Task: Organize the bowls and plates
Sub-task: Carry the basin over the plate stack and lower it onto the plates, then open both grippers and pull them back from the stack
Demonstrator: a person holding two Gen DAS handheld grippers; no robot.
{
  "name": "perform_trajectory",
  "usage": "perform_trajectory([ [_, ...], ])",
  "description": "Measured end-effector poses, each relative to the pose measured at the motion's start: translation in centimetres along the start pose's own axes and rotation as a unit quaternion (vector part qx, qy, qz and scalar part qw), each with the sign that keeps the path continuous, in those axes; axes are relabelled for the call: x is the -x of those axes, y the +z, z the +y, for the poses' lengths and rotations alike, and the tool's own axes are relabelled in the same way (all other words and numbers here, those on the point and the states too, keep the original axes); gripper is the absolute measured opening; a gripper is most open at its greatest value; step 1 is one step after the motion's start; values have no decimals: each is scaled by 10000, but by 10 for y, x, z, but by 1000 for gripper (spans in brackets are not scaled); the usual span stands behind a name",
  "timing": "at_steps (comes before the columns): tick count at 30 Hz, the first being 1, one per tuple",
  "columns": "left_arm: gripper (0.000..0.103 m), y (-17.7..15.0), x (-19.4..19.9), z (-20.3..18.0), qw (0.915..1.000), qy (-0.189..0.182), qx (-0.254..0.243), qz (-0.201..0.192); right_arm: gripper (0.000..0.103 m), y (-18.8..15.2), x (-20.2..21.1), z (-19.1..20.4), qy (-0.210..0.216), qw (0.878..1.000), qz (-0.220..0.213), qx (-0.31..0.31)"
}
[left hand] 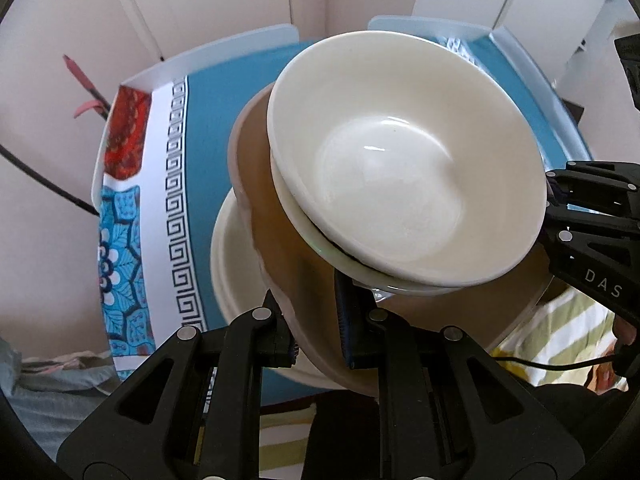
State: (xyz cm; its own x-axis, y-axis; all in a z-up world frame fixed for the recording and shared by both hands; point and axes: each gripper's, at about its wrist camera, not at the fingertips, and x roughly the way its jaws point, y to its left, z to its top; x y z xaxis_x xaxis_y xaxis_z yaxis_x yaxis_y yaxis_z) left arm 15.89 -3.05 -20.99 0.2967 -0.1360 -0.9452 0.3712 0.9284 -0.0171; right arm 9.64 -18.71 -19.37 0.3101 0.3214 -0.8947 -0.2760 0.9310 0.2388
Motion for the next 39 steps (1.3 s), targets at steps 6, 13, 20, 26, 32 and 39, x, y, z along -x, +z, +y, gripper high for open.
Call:
perform_trajectory([
  [6, 12, -12, -17, 17, 9997, -134, -172, 98, 11, -13, -20, 15, -123, 9994, 85, -325],
  [13, 13, -8, -26, 30, 9991, -217, -352, 30, 11, -15, -27, 18, -224, 9982, 4, -549],
  [20, 13, -7, -29, 34, 9990, -223, -399, 18, 11, -13, -30, 19, -281, 9975, -18, -650],
  [26, 13, -5, -30, 35, 9988, -180, -449, 58, 12, -14, -31, 20, -326, 9972, 78, -665],
  [32, 15, -1, -33, 35, 9981, -166, -504, 323, 13, -8, -35, 17, -274, 9962, 371, -738],
  [39, 33, 4, -33, 40, 9941, -608, -525, 729, 21, -5, -36, 24, -308, 9945, 712, -698],
])
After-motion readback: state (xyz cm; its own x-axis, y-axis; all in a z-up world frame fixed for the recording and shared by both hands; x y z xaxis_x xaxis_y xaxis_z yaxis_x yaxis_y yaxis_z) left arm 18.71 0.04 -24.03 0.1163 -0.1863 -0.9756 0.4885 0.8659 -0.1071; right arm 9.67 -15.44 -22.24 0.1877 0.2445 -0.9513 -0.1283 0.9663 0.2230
